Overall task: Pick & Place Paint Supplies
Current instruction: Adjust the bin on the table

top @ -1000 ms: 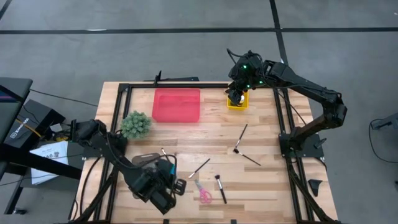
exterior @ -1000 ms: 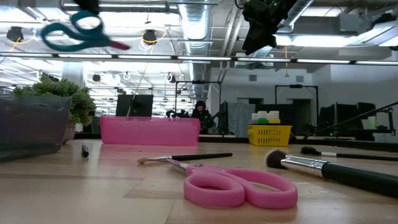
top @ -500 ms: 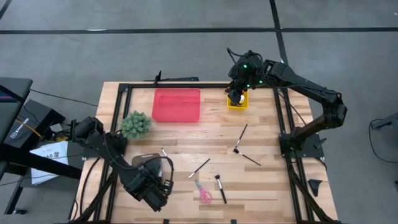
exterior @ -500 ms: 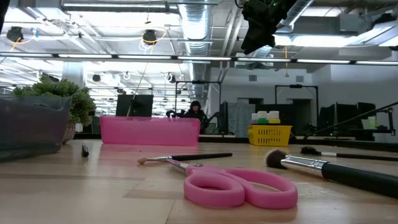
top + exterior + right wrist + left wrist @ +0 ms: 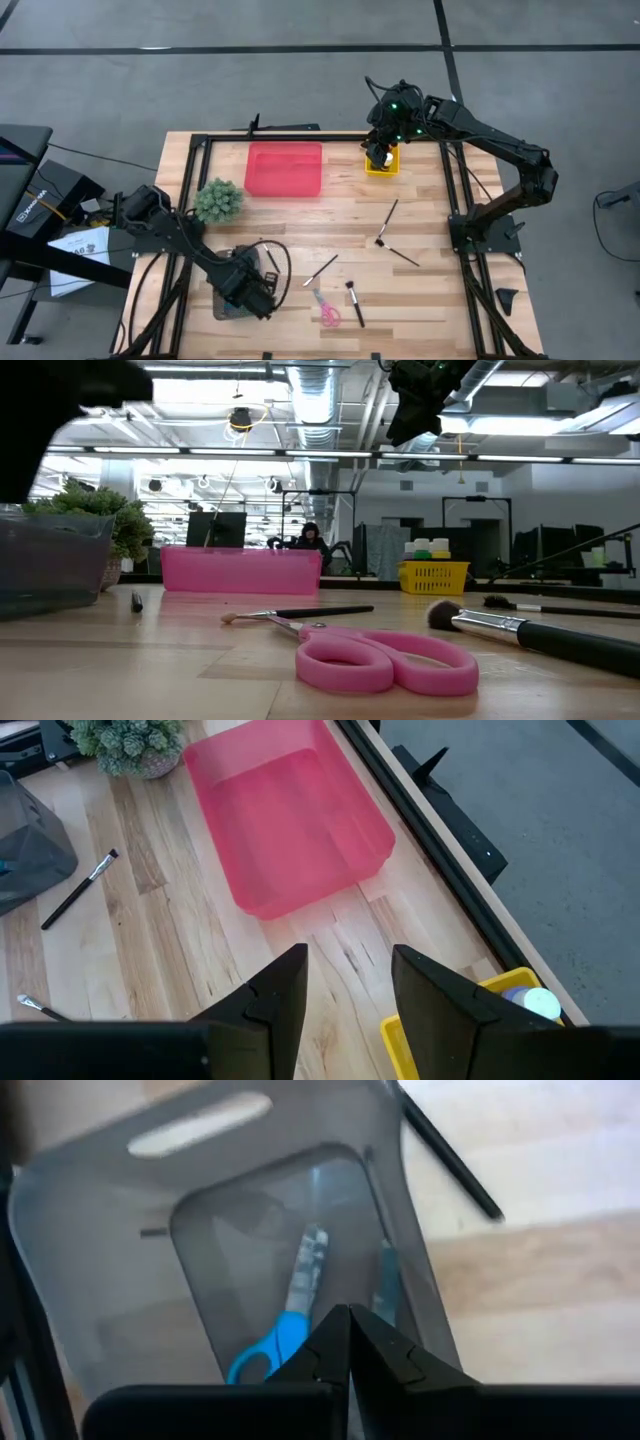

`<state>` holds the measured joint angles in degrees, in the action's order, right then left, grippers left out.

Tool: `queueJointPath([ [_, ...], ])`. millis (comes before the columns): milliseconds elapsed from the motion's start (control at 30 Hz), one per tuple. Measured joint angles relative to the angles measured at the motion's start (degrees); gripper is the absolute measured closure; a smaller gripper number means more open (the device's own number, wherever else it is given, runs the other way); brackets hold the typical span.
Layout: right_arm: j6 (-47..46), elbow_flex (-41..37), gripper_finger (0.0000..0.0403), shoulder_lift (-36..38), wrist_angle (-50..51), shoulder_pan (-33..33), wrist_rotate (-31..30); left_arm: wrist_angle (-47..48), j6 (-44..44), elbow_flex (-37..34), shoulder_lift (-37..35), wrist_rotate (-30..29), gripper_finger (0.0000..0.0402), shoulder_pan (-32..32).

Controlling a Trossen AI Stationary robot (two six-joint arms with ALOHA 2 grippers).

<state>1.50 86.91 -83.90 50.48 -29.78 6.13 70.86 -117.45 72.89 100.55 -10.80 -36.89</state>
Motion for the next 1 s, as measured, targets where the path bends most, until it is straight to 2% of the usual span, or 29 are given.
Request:
queueJointPath([
  [167, 0.0, 0.0, 0.026, 0.0, 0.01, 0.0, -0.02, -2.4, 0.46, -2.85, -0.02, -0.98, 0.0401, 3.84],
  [467, 0.0, 0.0, 0.026, 0.0, 0.08, 0.02, -0.04, -10.27, 8.48, -6.11, -0.02, -1.31, 0.0401, 9.48],
  [800, 0.48, 0.0, 0.026, 0.0, 0.28, 0.02, -0.09, -12.56, 14.85, -6.15, -0.04, -1.65, 0.0401, 10.19],
  [1000, 0.66, 0.0, 0.026, 0.0, 0.09, 0.0, -0.11, -14.54, 15.32, -6.15, -0.04, -1.65, 0.0401, 10.19],
])
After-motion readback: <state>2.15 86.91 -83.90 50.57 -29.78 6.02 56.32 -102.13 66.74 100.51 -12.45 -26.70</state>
